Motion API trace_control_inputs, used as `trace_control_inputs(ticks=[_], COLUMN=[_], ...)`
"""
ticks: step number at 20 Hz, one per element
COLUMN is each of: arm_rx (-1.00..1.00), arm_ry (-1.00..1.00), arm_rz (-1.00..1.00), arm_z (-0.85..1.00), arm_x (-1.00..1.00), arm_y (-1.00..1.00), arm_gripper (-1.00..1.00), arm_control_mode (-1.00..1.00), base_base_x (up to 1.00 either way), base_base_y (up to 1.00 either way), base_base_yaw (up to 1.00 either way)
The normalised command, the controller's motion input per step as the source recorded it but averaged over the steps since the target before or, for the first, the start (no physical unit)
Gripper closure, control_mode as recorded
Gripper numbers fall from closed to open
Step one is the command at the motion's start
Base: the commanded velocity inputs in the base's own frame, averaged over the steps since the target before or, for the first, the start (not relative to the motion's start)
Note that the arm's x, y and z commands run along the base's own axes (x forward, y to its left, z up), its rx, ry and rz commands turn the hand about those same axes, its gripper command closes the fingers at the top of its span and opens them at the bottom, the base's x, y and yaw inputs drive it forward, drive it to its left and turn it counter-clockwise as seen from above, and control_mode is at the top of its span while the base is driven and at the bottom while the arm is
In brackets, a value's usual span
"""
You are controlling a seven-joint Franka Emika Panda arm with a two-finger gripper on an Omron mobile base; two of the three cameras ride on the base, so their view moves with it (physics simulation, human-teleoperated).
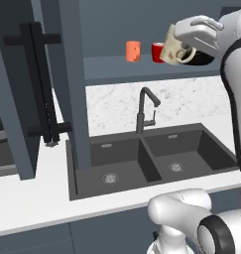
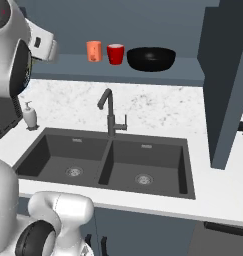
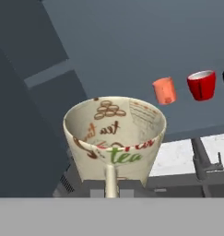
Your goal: Gather all objects into one cabinet and sort the glasses and bowls to opposite sides.
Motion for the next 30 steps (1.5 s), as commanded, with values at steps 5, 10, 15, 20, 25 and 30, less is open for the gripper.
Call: trace_control_inputs(ticks=[5,10,15,20,25,30], arm_rx=[0.06,-0.02,-0.31,-0.32,0.08,0.05], arm_ry=[-0.05,0.01,0.12,0.06,-0.06,-0.01], arm_rz=[-0.06,-0.01,0.00,0.00,0.00,0.00], arm_z=[0.27,0.15,0.82,0.43,-0.60,-0.63], arm_x=[0.25,0.02,0.26,0.17,0.08,0.37], arm_y=[0.00,0.00,0.00,-0.01,0.00,0.00], arm_gripper=[1.00,1.00,1.00,1.00,1.00,1.00], arm_control_mode=[-1.00,-1.00,-1.00,-1.00,-1.00,-1.00], base_base_x=[0.00,0.00,0.00,0.00,0.00,0.00], base_base_y=[0.00,0.00,0.00,0.00,0.00,0.00], base_base_yaw=[0.00,0.00,0.00,0.00,0.00,0.00])
